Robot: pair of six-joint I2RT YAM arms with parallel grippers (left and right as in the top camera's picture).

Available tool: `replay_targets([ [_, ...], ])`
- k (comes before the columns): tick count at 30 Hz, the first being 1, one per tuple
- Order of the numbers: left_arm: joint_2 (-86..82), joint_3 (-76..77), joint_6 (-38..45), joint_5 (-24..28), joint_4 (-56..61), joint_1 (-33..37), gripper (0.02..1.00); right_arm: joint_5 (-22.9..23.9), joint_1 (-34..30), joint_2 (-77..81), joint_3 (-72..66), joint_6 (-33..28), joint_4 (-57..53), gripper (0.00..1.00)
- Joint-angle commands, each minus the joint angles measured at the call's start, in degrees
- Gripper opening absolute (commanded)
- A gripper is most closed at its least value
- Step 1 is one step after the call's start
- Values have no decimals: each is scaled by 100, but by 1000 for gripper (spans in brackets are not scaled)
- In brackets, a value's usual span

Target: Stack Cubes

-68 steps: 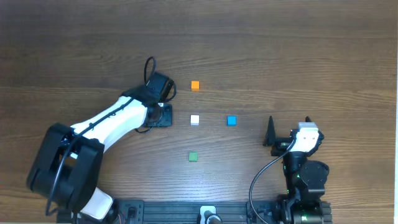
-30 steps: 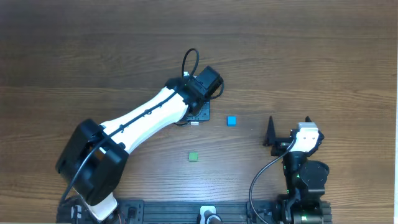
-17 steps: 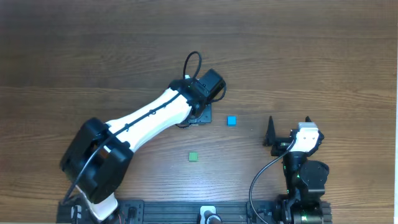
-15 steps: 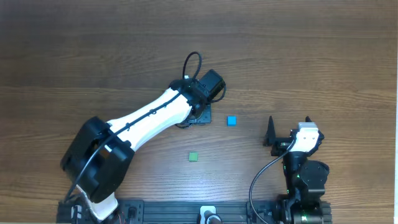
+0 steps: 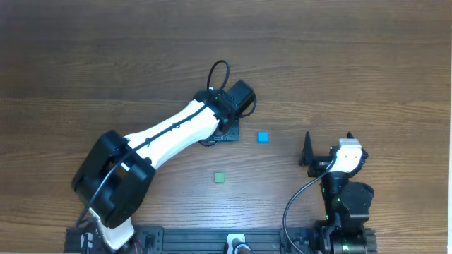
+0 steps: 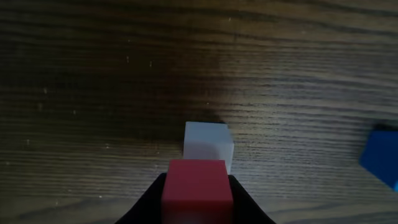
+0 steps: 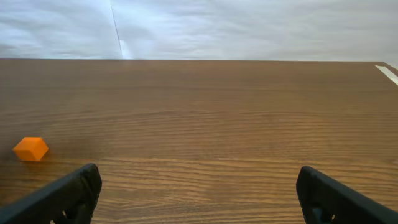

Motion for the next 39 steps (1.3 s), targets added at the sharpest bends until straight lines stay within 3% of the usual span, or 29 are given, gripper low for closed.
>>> replay_targets([
  [1,98,129,-55,15,63,-17,42,-46,-37,-42,-42,-26,9,993],
  [30,275,129,90,-7,208,-44,47,-46,-37,-42,-42,-26,9,991],
  [39,286,129,90,-11,208,-44,112,-46,-37,-42,-42,-26,9,993],
])
